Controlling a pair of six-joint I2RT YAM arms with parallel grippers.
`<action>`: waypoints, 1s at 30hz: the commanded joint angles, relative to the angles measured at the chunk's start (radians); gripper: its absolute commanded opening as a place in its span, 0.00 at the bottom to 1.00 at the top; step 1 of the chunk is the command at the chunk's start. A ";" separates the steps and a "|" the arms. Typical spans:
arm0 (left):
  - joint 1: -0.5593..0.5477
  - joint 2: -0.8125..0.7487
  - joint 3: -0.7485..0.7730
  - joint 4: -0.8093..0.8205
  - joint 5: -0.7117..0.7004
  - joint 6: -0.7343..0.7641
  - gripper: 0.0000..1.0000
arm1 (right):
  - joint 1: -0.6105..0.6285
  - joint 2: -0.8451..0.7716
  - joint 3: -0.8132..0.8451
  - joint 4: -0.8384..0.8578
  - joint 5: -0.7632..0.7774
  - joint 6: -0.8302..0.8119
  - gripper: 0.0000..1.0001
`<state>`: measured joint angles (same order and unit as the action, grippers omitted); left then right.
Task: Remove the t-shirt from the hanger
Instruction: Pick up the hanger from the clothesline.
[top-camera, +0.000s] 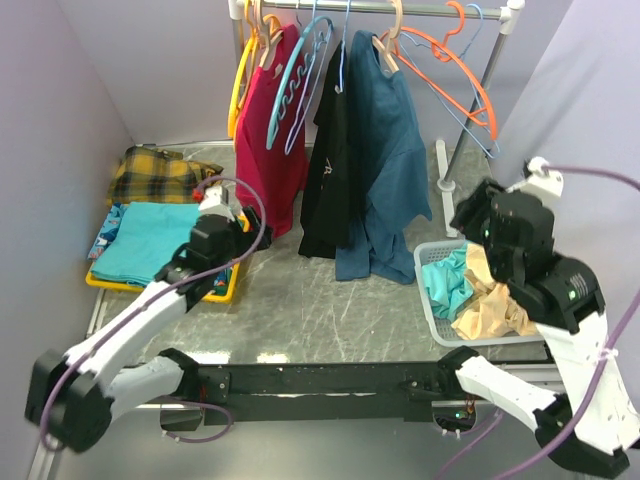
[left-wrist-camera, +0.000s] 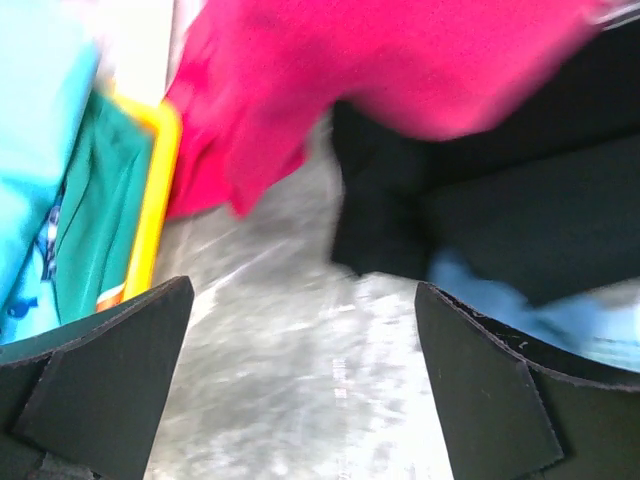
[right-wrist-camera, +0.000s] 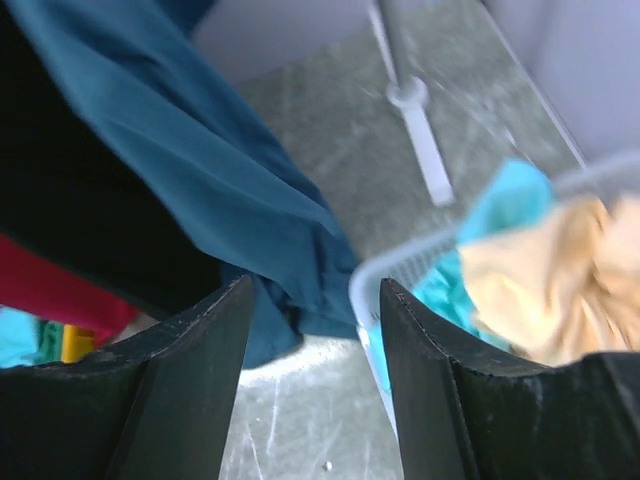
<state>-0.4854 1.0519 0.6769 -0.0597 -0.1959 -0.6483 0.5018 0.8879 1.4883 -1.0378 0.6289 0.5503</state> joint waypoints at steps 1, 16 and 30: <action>-0.005 -0.139 0.104 -0.156 0.049 0.070 0.99 | 0.009 0.115 0.142 0.157 -0.105 -0.163 0.63; -0.005 -0.316 0.233 -0.396 0.121 0.165 0.99 | -0.141 0.577 0.570 0.463 -0.446 -0.457 0.76; -0.005 -0.314 0.265 -0.414 0.133 0.190 0.99 | -0.241 0.795 0.713 0.427 -0.702 -0.494 0.79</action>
<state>-0.4881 0.7425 0.9020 -0.4847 -0.0788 -0.4828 0.2592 1.7054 2.2135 -0.6453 -0.0078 0.0814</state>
